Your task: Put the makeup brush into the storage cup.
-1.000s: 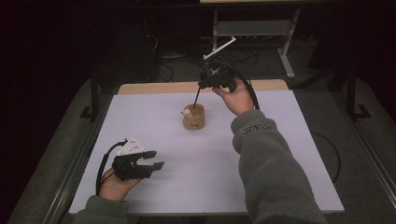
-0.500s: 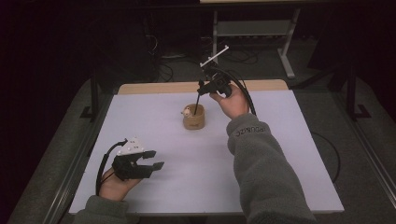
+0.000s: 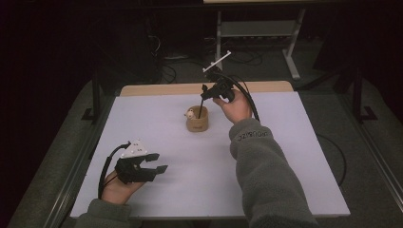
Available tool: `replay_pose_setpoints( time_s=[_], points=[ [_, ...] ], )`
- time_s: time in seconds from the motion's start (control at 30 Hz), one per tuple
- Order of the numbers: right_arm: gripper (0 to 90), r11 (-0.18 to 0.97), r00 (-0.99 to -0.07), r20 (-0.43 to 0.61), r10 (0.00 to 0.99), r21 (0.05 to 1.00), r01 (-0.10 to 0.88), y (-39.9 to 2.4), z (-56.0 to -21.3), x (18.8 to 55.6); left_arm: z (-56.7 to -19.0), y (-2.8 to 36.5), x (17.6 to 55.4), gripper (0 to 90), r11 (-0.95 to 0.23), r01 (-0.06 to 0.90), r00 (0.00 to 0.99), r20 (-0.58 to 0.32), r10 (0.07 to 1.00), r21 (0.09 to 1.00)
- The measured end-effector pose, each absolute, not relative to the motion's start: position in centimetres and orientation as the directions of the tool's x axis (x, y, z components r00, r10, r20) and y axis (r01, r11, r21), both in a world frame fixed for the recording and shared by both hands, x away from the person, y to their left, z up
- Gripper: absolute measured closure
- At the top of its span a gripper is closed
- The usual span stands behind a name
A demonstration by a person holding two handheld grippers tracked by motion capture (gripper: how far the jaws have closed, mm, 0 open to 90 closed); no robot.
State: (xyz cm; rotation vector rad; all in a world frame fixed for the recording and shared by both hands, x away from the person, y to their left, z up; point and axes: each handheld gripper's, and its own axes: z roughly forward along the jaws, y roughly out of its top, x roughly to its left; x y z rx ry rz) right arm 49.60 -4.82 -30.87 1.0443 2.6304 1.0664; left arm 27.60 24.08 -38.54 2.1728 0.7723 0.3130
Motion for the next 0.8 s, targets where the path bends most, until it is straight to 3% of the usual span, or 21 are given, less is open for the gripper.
replay_pose_setpoints(
  time_s=[0.8],
  points=[
    [82.2,0.481,-0.735,0.169,0.656,0.657,0.581,-5.6,-33.4,49.9,-39.0,23.9,27.9,43.6,-0.513,0.429,0.787,-0.029,0.617,0.744]
  ],
)
